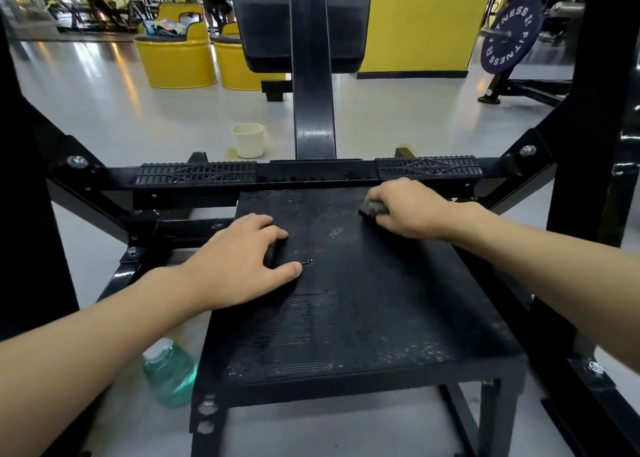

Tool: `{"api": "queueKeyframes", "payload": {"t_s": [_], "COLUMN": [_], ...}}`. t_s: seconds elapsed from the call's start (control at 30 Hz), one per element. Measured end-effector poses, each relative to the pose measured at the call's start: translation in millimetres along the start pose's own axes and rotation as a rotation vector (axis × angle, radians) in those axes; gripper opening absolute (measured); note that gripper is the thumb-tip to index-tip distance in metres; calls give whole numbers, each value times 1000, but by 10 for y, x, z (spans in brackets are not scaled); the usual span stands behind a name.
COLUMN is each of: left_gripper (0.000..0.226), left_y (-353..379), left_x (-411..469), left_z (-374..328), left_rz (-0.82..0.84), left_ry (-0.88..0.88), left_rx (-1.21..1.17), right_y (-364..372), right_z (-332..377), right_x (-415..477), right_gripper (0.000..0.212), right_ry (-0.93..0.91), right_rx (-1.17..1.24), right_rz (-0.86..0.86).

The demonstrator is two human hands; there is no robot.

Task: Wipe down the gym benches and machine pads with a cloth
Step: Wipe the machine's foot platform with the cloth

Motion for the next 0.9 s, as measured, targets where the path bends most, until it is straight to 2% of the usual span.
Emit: {"api": "queueKeyframes", "payload": {"t_s": [0.07,0.1,0.2,0.27,0.3,0.4,0.43,0.47,0.53,0.6,0.63,0.73,0.8,0.9], "left_gripper": [94,92,76,65,68,94,93,87,72,67,66,68,69,66], "left_y": [3,14,-5,3,13,41,47,54,25,0,-3,10,12,-26], "left_x": [-8,-17,-40,-26,-19,-8,-11,-16,-17,-5,-2,-8,-25,-42], "left_z": [66,90,129,163,177,239,250,256,243,223,217,231,235,202], "left_rz": [12,33,37,43,54,69,78,89,79,62,67,75,83,81], "left_ry": [-31,-35,-19,-29,-29,-18,-14,-6,18,37,39,28,23,22], "left_rx": [-24,-50,-157,-184,-178,-155,-152,-153,-140,-123,-120,-123,-118,-115], "right_y": [45,36,-42,-29,-10,78,90,79,30,39,63,165,199,152], "right_z": [115,132,25,18,54,236,267,269,205,189,236,464,518,386], "right_x": [-78,-93,20,103,125,50,22,25,131,206,219,132,69,175], "right_gripper": [26,28,29,27,26,28,28,28,27,26,25,24,24,23], "right_ry": [-34,-44,3,42,38,-6,-15,-26,-19,25,24,-58,-91,-64], "right_rx": [56,65,39,34,59,157,173,166,89,0,0,159,172,48], "right_rz": [155,156,-49,-117,-94,138,182,164,1,-111,-105,134,198,-47]}}
Point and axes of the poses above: each hand's wrist, its own x-axis towards the middle knuckle, its own y-axis out of the palm, z = x × y, the point moved 6 cm from there along x, towards the middle knuckle, and after that the axes turned 12 degrees about x, right-handed, at the moved point
